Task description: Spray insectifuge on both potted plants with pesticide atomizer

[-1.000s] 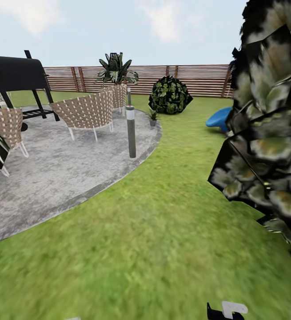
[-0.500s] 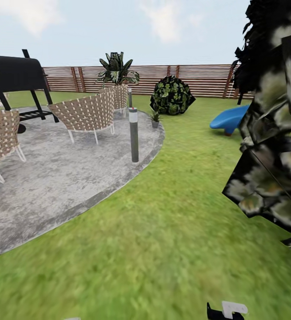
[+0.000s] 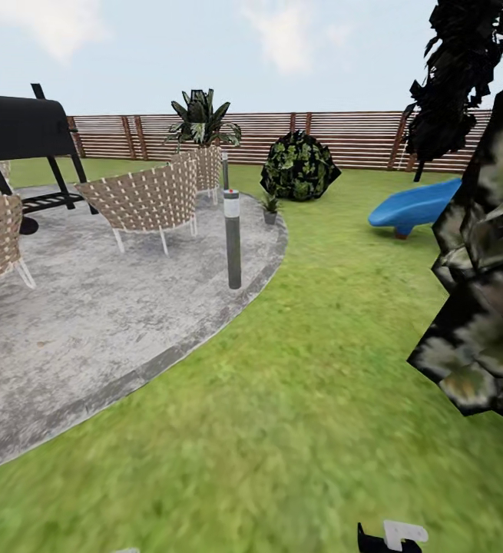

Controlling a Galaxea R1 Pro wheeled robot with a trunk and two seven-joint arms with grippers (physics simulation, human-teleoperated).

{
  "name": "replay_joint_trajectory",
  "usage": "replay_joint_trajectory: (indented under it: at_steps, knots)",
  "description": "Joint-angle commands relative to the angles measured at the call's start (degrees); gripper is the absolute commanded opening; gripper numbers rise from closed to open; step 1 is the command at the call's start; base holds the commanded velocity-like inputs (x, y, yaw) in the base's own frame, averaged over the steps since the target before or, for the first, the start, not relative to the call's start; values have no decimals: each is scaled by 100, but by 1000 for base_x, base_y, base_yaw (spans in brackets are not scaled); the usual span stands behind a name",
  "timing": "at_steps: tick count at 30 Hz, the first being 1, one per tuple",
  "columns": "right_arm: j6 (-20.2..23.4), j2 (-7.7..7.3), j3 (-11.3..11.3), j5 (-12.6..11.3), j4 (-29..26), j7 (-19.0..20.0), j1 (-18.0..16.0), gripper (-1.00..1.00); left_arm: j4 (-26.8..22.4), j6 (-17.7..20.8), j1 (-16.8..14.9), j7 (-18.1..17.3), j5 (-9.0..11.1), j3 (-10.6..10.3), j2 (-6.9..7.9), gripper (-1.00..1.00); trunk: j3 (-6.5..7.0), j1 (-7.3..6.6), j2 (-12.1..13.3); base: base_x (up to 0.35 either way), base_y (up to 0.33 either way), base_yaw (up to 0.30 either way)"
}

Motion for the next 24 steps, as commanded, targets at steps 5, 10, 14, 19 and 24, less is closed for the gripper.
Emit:
replay_joint_trajectory:
  at_steps: [5, 10, 14, 19, 24]
  knots:
    - [-24, 0, -42, 8, 5, 10, -3, 100, 0, -14, -2, 25, 23, -49, 0, -100, -5, 2, -2, 337, 0, 0]
    - [-24, 1, -42, 8, 4, 10, -3, 100, 0, -12, -2, 26, 23, -49, 0, -100, -5, 2, -2, 337, -57, 0]
    - [-24, 2, -42, 8, 4, 10, -3, 100, 0, -12, -2, 26, 23, -49, 0, -100, -5, 2, -2, 337, -59, 0]
    - [-24, 3, -42, 8, 4, 9, -3, 100, 0, -12, -2, 26, 23, -49, 0, -100, -5, 2, -2, 338, -7, 0]
    - [-24, 4, -42, 8, 4, 9, -3, 100, 0, -12, -2, 26, 48, -49, 0, -100, -5, 2, -2, 338, 0, 0]
